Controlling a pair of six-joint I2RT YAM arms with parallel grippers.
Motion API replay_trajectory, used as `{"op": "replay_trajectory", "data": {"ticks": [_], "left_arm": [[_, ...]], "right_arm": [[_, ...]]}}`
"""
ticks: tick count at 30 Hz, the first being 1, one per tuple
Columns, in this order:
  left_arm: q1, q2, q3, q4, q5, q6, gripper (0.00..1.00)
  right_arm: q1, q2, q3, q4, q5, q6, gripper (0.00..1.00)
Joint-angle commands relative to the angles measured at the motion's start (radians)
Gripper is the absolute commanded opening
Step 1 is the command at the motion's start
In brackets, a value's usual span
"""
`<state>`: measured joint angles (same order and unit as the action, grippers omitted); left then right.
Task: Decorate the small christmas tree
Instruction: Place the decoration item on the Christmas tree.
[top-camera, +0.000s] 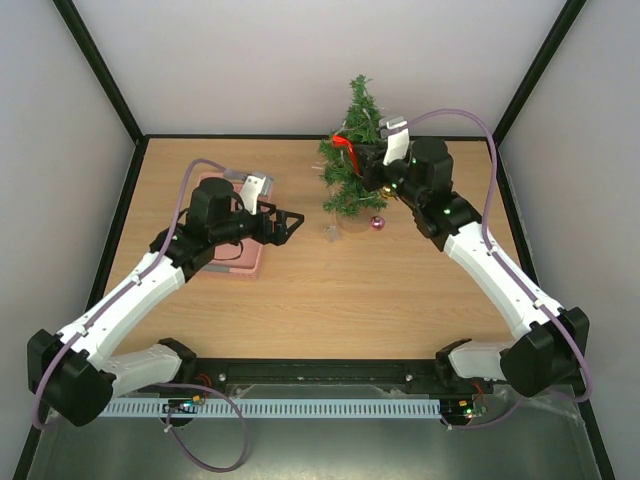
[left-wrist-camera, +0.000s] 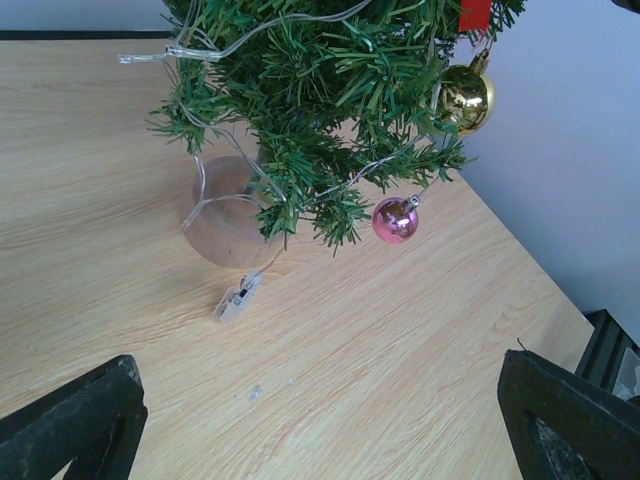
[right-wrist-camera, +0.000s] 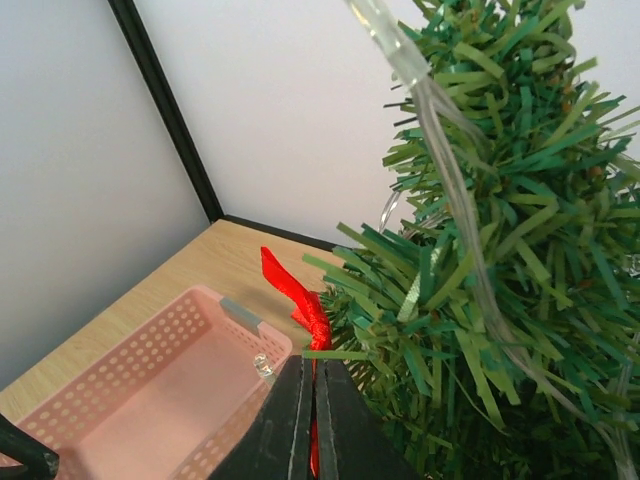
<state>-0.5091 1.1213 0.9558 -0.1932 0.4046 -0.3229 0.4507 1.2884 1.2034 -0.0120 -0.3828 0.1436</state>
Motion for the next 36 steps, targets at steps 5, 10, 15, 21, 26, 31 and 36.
{"op": "replay_trajectory", "data": {"ticks": [5, 10, 15, 21, 26, 31, 36], "left_arm": [[0.006, 0.013, -0.001, 0.031, 0.031, -0.011, 0.96], [0.006, 0.011, -0.008, 0.026, 0.033, -0.011, 0.96], [0.006, 0.013, -0.006, 0.024, 0.043, -0.014, 0.95], [0.006, 0.011, -0.009, 0.017, 0.040, -0.009, 0.95], [0.006, 0.015, -0.012, 0.015, 0.043, -0.009, 0.95], [0.007, 0.017, -0.007, 0.025, 0.040, -0.009, 0.95], [0.006, 0.024, -0.016, 0.053, 0.046, -0.020, 0.95]], "right_arm": [[-0.004, -0.005, -0.020, 0.001, 0.040, 0.002, 0.02], [-0.004, -0.006, -0.014, -0.009, 0.053, 0.014, 0.02], [-0.005, -0.010, -0.011, -0.016, 0.036, 0.024, 0.02], [-0.004, -0.029, -0.037, -0.022, 0.016, 0.014, 0.02], [-0.004, -0.037, -0.036, -0.027, 0.012, 0.017, 0.02], [-0.004, -0.048, -0.028, -0.036, 0.011, -0.005, 0.02], [-0.004, -0.064, -0.052, -0.017, -0.050, -0.015, 0.02]]}}
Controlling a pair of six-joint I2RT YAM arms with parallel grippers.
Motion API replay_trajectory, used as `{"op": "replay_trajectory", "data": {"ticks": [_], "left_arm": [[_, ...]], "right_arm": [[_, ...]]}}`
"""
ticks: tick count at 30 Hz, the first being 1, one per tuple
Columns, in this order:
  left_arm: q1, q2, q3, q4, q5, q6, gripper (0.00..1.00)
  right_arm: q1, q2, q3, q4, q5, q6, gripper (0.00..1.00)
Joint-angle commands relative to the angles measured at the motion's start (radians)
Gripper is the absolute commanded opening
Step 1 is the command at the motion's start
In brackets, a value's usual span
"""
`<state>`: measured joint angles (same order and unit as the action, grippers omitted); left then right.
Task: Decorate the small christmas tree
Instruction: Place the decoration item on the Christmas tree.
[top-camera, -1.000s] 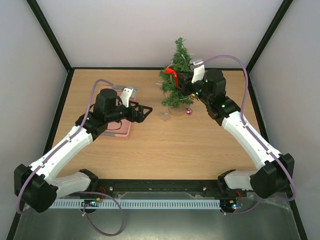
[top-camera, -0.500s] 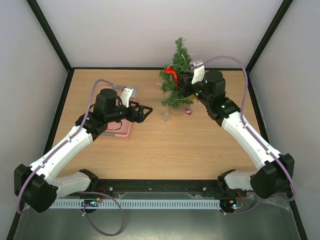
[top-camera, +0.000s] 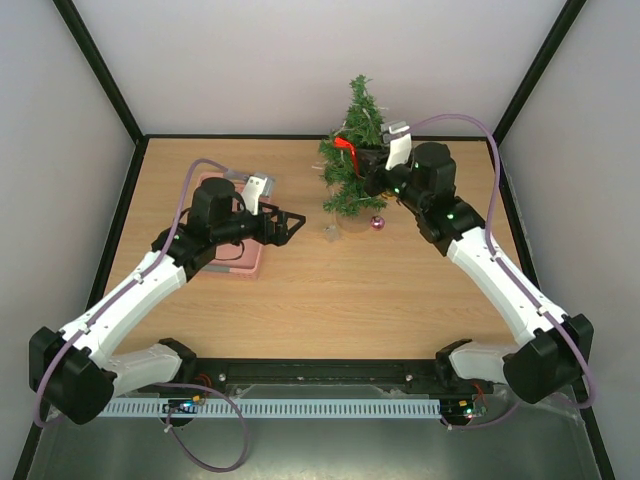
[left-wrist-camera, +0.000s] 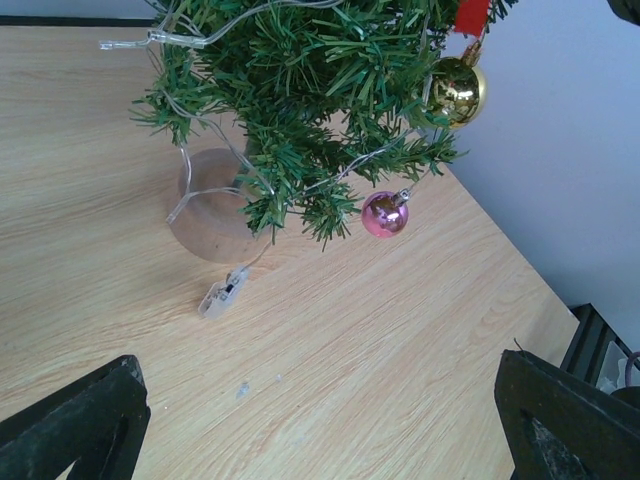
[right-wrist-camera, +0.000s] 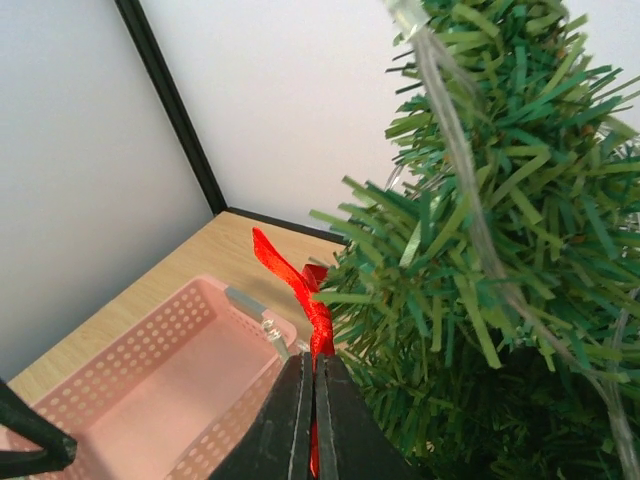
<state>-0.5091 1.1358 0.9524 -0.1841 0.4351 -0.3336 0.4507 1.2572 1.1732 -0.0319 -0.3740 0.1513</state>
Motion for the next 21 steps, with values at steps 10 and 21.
{"op": "replay_trajectory", "data": {"ticks": [10, 21], "left_arm": [[0.008, 0.086, 0.099, 0.062, -0.009, -0.023, 0.93], [0.007, 0.090, 0.090, 0.069, 0.014, -0.024, 0.93]], "right_arm": [[-0.004, 0.004, -0.011, -0.003, -0.021, -0.020, 0.02], [-0.004, 0.019, -0.016, -0.009, 0.068, -0.029, 0.02]]}}
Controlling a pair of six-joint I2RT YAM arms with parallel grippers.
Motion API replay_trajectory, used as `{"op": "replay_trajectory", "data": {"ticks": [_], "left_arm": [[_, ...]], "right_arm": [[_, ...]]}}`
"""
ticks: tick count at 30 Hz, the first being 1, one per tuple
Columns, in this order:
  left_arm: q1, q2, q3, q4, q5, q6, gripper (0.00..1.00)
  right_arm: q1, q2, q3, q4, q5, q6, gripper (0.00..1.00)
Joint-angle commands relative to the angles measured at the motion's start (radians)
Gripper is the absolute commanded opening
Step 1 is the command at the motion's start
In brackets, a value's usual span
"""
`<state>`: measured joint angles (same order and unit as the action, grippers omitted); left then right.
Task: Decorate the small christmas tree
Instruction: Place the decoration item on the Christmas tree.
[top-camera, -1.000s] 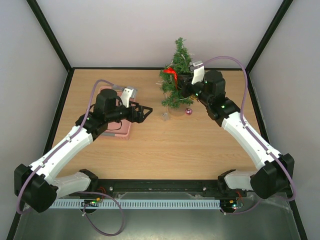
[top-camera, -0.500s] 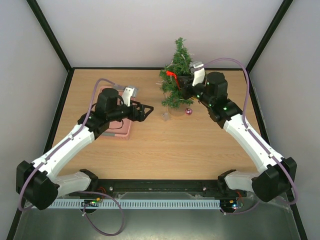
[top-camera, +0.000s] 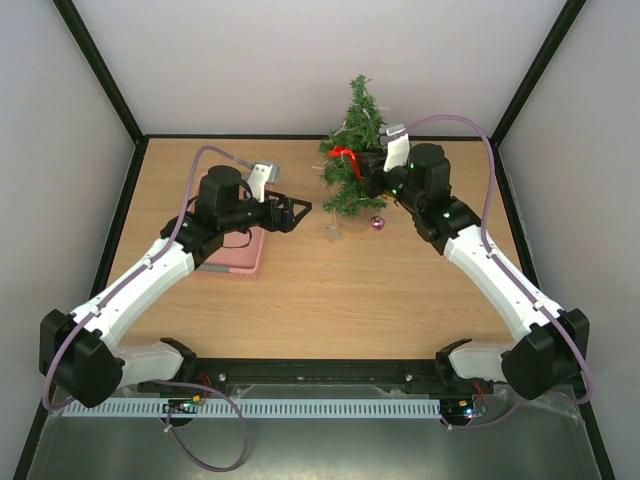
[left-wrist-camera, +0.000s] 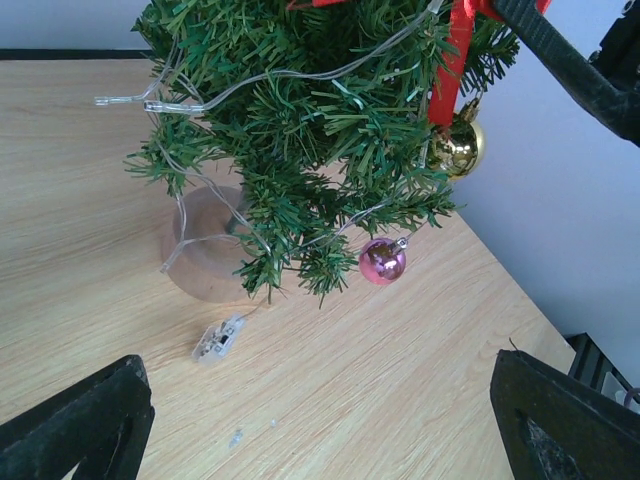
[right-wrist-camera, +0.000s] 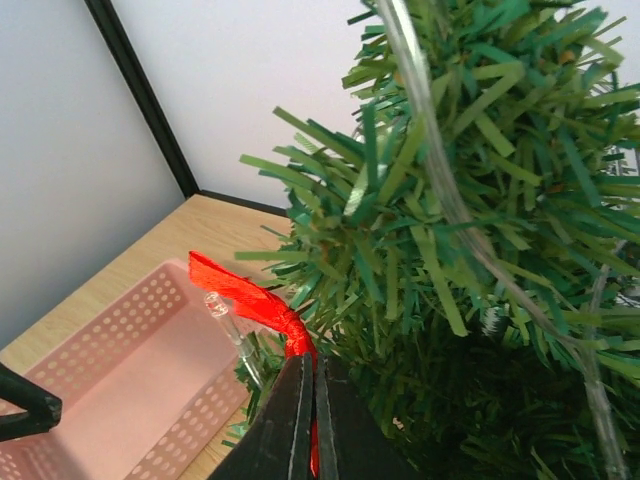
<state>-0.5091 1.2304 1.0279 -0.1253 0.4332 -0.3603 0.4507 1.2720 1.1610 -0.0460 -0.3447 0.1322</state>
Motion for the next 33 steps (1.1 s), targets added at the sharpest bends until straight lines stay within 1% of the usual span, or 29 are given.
{"op": "replay_trajectory", "data": {"ticks": [1, 9, 15, 18, 24, 28, 31, 33], "left_arm": [[0.007, -0.007, 0.009, 0.010, 0.015, 0.004, 0.93], [0.007, -0.024, -0.017, 0.015, 0.014, 0.000, 0.93], [0.007, -0.041, -0.030, 0.011, 0.009, 0.000, 0.94], [0.008, -0.043, -0.032, 0.012, 0.007, 0.000, 0.94], [0.007, -0.048, -0.031, 0.015, 0.003, -0.003, 0.94], [0.008, -0.048, -0.026, 0.010, -0.001, -0.004, 0.94], [0.007, -0.056, -0.024, 0.005, -0.012, -0.005, 0.94], [0.007, -0.060, -0.010, -0.022, -0.036, 0.012, 0.96]], "right_arm": [[-0.004, 0.006, -0.003, 0.007, 0.043, -0.009, 0.02], [-0.004, 0.011, 0.004, 0.011, 0.078, -0.010, 0.02], [-0.004, 0.006, -0.001, 0.012, 0.053, -0.011, 0.12], [-0.004, -0.001, -0.001, 0.003, 0.044, -0.008, 0.13], [-0.004, -0.039, -0.015, -0.005, 0.060, -0.004, 0.19], [-0.004, -0.054, -0.014, -0.026, 0.059, -0.003, 0.20], [-0.004, -0.073, -0.017, -0.049, 0.056, 0.001, 0.24], [-0.004, -0.096, -0.031, -0.061, 0.053, 0.004, 0.27]]}}
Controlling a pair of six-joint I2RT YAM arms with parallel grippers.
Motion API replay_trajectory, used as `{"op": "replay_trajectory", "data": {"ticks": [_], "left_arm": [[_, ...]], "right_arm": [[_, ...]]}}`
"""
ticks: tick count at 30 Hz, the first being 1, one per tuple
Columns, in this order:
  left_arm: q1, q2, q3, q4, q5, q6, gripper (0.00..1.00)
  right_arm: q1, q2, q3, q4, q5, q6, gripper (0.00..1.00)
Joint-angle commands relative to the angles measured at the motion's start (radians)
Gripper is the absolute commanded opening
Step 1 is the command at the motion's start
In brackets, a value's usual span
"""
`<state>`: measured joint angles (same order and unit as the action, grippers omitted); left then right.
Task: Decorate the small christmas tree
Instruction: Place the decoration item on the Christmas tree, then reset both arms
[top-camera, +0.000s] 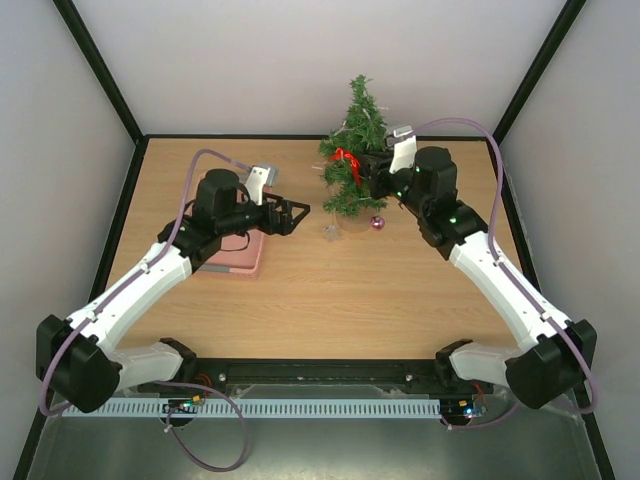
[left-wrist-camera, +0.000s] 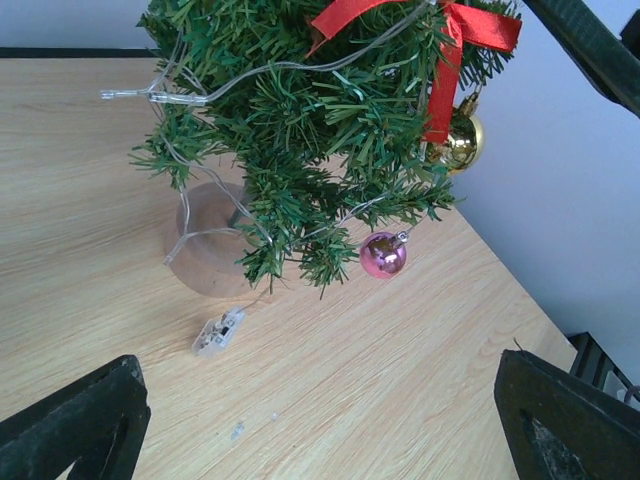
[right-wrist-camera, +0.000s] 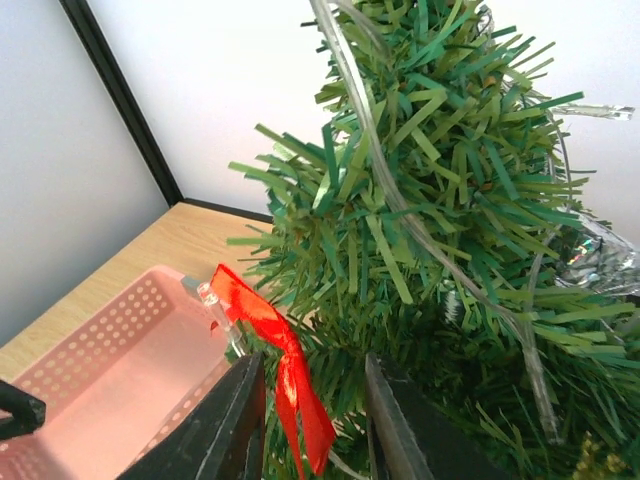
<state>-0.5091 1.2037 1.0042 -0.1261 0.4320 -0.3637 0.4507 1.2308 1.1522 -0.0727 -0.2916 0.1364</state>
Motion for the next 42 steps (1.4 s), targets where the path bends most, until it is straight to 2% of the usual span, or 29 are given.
{"op": "replay_trajectory", "data": {"ticks": [1, 3, 5, 10, 11, 12, 16, 19, 22, 26, 31, 37, 42], "left_arm": [[0.008, -0.034, 0.028, -0.050, -0.057, 0.034, 0.98], [0.007, -0.038, 0.069, -0.112, -0.117, 0.076, 0.99], [0.009, -0.049, 0.101, -0.164, -0.169, 0.109, 0.99], [0.009, -0.098, 0.162, -0.250, -0.259, 0.120, 0.99], [0.009, -0.109, 0.171, -0.266, -0.282, 0.113, 0.99], [0.009, -0.120, 0.180, -0.287, -0.308, 0.104, 0.99], [0.009, -0.173, 0.212, -0.345, -0.381, 0.057, 0.99], [0.010, -0.213, 0.216, -0.341, -0.374, 0.027, 0.99], [0.009, -0.252, 0.211, -0.341, -0.392, -0.041, 0.99], [0.009, -0.318, 0.132, -0.308, -0.424, -0.096, 0.99], [0.009, -0.354, 0.045, -0.305, -0.458, -0.124, 0.99], [0.009, -0.379, -0.092, -0.257, -0.422, -0.188, 0.99], [0.009, -0.392, -0.123, -0.241, -0.423, -0.204, 0.99]], "right_arm": [[-0.004, -0.071, -0.035, -0.039, 0.000, -0.002, 0.29], [-0.004, -0.104, -0.060, -0.061, 0.004, -0.006, 0.35], [-0.004, -0.143, -0.081, -0.099, 0.001, -0.005, 0.44], [-0.004, -0.265, -0.118, -0.191, -0.012, 0.057, 0.73], [-0.004, -0.289, -0.122, -0.204, -0.008, 0.075, 0.83], [-0.004, -0.311, -0.127, -0.220, -0.006, 0.093, 0.98], [-0.004, -0.394, -0.141, -0.294, 0.008, 0.162, 0.98], [-0.004, -0.465, -0.179, -0.314, 0.027, 0.162, 0.98], [-0.004, -0.526, -0.189, -0.359, 0.155, 0.225, 0.98], [-0.004, -0.591, -0.186, -0.443, 0.318, 0.368, 0.98], [-0.004, -0.650, -0.215, -0.533, 0.438, 0.460, 0.98], [-0.004, -0.692, -0.311, -0.551, 0.409, 0.490, 0.98], [-0.004, -0.703, -0.323, -0.533, 0.385, 0.475, 0.98]]}}
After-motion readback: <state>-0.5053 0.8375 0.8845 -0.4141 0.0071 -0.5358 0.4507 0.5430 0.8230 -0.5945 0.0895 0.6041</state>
